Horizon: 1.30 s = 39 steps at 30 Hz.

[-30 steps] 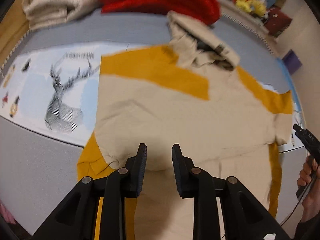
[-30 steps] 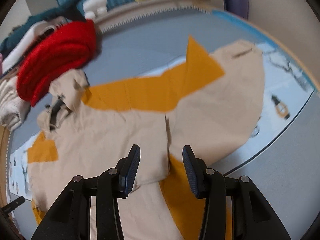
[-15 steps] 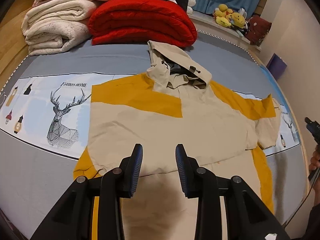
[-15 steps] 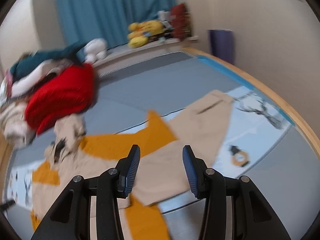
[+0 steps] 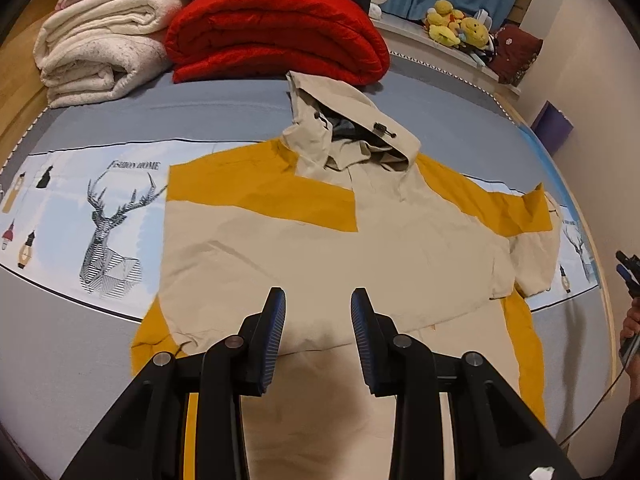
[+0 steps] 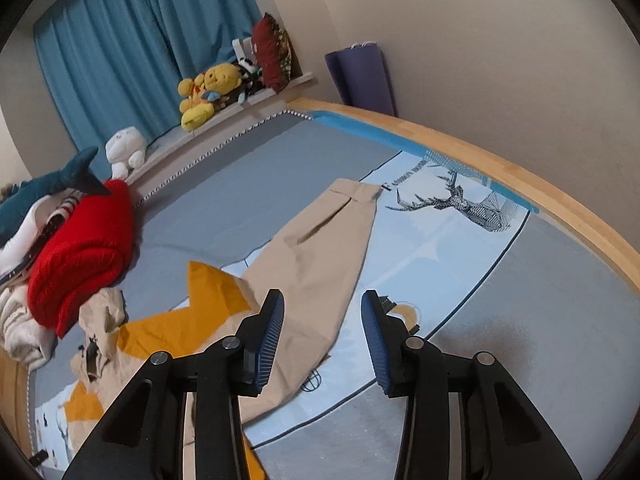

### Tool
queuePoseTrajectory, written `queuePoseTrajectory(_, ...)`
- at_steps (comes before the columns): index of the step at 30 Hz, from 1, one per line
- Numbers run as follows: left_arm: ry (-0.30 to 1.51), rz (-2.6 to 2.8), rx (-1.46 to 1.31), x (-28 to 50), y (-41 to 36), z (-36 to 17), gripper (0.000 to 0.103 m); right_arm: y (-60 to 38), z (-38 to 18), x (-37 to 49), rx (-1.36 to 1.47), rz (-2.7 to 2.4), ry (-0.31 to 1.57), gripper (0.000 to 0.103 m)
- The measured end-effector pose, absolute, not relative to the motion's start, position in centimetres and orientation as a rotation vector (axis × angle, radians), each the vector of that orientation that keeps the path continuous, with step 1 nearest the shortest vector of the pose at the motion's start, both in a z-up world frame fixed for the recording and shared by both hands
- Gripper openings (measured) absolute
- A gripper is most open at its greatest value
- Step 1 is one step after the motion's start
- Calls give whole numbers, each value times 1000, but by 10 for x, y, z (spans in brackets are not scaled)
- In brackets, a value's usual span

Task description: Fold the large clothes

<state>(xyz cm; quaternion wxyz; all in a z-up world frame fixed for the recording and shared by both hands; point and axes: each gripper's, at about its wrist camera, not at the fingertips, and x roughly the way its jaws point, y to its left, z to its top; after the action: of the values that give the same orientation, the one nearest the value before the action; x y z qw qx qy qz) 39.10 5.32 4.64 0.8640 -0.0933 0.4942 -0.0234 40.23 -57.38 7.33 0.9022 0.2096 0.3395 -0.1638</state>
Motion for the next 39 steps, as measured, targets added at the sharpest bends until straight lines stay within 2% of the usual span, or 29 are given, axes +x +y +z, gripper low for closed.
queuePoseTrajectory(5, 1046, -55, -180, 394, 49, 42, 30, -593, 50, 431, 487, -286, 743, 41)
queuePoseTrajectory(7, 1053, -52, -183, 395, 50, 40, 30, -599, 37, 448, 467, -292, 775, 38)
queuePoseTrajectory(21, 1079, -40, -125, 406, 47, 21, 30, -642, -55, 527, 506, -318, 919, 38)
queuePoseTrajectory(30, 1093, -35, -91, 413, 47, 9, 30, -676, -96, 560, 671, -392, 908, 38)
queuePoseTrajectory(37, 1097, -42, -79, 417, 44, 7, 30, -681, -105, 576, 698, -403, 860, 38)
queuePoseTrajectory(38, 1095, -45, -71, 417, 43, 7, 30, -680, -105, 577, 696, -402, 857, 32)
queuePoseTrajectory(39, 1092, -46, -63, 416, 42, 7, 30, -678, -106, 581, 697, -385, 863, 21)
